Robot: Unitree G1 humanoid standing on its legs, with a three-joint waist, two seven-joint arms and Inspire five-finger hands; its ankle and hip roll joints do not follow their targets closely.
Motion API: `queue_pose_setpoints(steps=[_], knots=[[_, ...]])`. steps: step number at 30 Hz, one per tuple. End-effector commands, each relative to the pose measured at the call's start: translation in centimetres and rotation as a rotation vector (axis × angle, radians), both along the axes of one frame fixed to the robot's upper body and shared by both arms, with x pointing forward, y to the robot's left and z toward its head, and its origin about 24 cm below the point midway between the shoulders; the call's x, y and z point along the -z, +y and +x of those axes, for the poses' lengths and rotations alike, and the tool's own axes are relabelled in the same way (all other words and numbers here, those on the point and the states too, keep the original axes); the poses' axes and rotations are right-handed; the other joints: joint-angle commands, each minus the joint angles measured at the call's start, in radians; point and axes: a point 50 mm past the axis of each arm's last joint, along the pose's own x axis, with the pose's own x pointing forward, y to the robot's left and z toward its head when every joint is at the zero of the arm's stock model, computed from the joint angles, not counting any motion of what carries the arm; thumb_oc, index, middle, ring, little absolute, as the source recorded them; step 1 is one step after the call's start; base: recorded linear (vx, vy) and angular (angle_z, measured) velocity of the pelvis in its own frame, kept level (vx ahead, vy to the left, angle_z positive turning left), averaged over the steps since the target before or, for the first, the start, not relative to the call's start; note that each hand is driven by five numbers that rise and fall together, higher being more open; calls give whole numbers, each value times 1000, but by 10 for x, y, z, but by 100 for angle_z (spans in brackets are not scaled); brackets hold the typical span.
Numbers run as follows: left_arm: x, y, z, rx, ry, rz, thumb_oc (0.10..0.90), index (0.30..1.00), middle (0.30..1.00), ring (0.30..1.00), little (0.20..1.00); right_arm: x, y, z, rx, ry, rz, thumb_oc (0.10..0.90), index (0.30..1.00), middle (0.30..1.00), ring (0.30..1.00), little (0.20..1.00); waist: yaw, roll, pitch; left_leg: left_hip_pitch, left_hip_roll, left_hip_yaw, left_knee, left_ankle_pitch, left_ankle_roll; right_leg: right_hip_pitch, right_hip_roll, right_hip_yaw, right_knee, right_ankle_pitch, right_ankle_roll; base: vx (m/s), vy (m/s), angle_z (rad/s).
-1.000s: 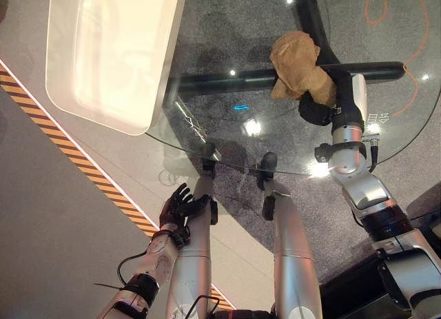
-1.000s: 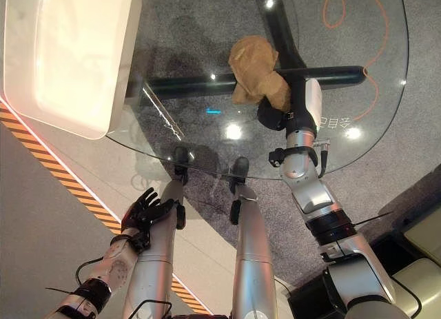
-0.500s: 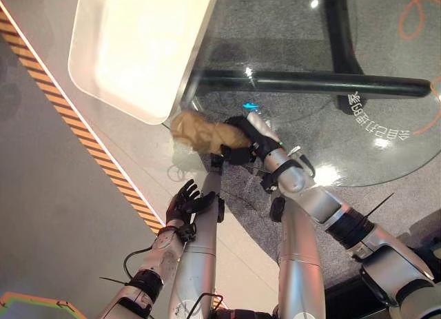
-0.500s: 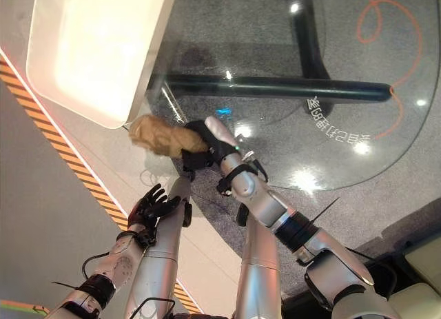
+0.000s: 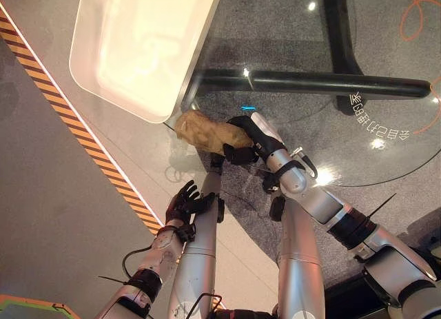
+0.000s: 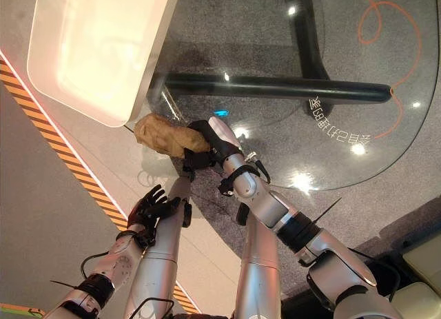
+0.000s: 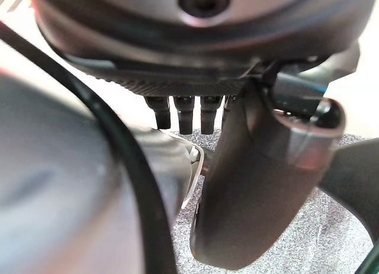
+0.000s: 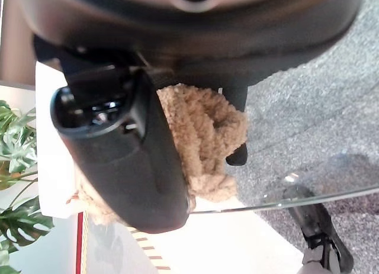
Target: Wipe the table with a cloth and put it in the basket.
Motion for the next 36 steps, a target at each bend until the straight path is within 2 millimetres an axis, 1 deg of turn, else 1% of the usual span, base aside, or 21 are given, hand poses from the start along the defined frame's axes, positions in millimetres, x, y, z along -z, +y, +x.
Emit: queue_pose_setpoints(steps=[1,11,14,21,22,24,27,29,31,33,35,36], knots=[[27,-13,-32,34,97,-19,800,900,900,900,900,-17,7,-12,-63,-86,149,100,300,300,300,200,-4,21,-17,11,-52,124,169,-206,71,14,57,7,-219,172,51,0,0,0],[31,-6,-38,17,92,-29,800,900,900,900,900,-17,-4,-12,-31,-89,173,100,300,300,300,200,-11,12,-17,70,-45,127,152,-206,69,72,62,3,-222,162,46,-20,-15,-1],[33,-2,-40,6,104,-32,800,900,900,900,900,-13,-8,-13,-25,-72,166,100,300,300,300,200,-13,3,-17,100,-42,128,141,-204,67,104,64,-3,-227,158,43,-39,-54,-3],[35,5,-48,22,88,-53,800,900,900,900,900,-3,-22,-15,15,-51,180,100,300,300,300,200,-14,-3,-17,153,-40,126,124,-205,67,162,63,-12,-237,149,40,-38,-44,-2],[30,6,-42,24,63,-55,800,900,900,900,900,-9,-24,-13,17,-72,181,100,300,300,300,200,-18,-5,-17,121,-43,131,117,-173,72,135,59,-18,-248,179,31,-78,-19,0],[30,9,-45,24,47,-85,800,900,900,900,900,-8,-30,-15,34,-72,185,100,300,300,300,200,-19,-4,-17,132,-44,130,125,-178,72,151,60,-20,-246,173,28,-37,-10,0],[24,13,-48,34,-21,-178,800,900,900,900,900,-6,-40,-17,64,-80,194,100,300,300,300,200,-21,0,-17,147,-43,130,125,-181,71,167,59,-21,-245,169,27,0,0,0],[14,14,-48,27,-94,-222,800,900,900,900,900,-4,-46,-21,82,-86,204,100,300,300,300,200,-22,3,-17,158,-44,130,124,-182,72,179,59,-23,-246,166,25,0,0,0],[2,14,-48,21,-183,-315,800,900,900,900,900,0,-52,-25,107,-91,231,100,300,300,300,200,-23,6,-17,167,-43,130,127,-188,75,189,58,-22,-241,159,22,0,0,0],[0,14,-48,22,-200,-334,800,900,900,900,900,1,-53,-26,112,-91,239,100,300,300,300,200,-23,6,-17,169,-43,130,128,-189,75,191,58,-22,-240,158,22,0,-2,4],[-12,12,-49,48,-280,-420,800,900,900,900,900,7,-61,-33,135,-100,292,100,300,300,300,200,-26,5,-17,180,-44,127,129,-192,80,204,60,-19,-235,154,20,0,-6,2],[-14,11,-50,58,-293,-435,800,900,900,900,900,7,-62,-34,139,-102,304,100,300,300,300,200,-26,5,-17,183,-44,127,129,-193,82,206,60,-18,-233,154,20,0,0,0]])
